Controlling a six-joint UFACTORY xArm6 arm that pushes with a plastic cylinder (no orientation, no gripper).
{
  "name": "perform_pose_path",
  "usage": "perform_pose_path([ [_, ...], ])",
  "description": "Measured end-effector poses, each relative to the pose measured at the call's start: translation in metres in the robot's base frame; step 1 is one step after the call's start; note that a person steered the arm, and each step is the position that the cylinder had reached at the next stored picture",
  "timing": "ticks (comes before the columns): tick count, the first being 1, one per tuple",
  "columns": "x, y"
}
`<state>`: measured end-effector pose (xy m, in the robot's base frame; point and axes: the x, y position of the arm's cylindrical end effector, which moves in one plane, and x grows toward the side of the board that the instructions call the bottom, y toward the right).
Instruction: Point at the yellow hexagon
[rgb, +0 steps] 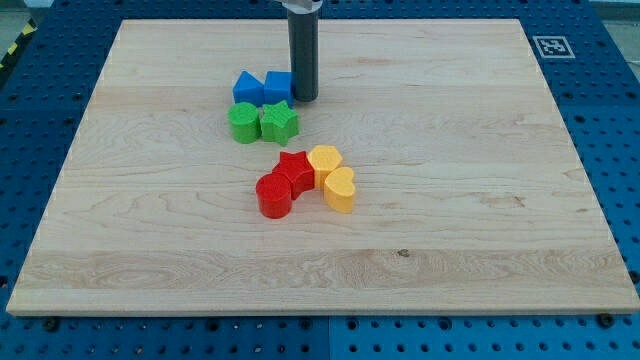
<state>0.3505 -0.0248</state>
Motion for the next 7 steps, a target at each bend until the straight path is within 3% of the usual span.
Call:
perform_pose_path([
  [3, 0.001, 0.000],
  [5, 0.040, 0.036],
  [7, 0.044, 0.039],
])
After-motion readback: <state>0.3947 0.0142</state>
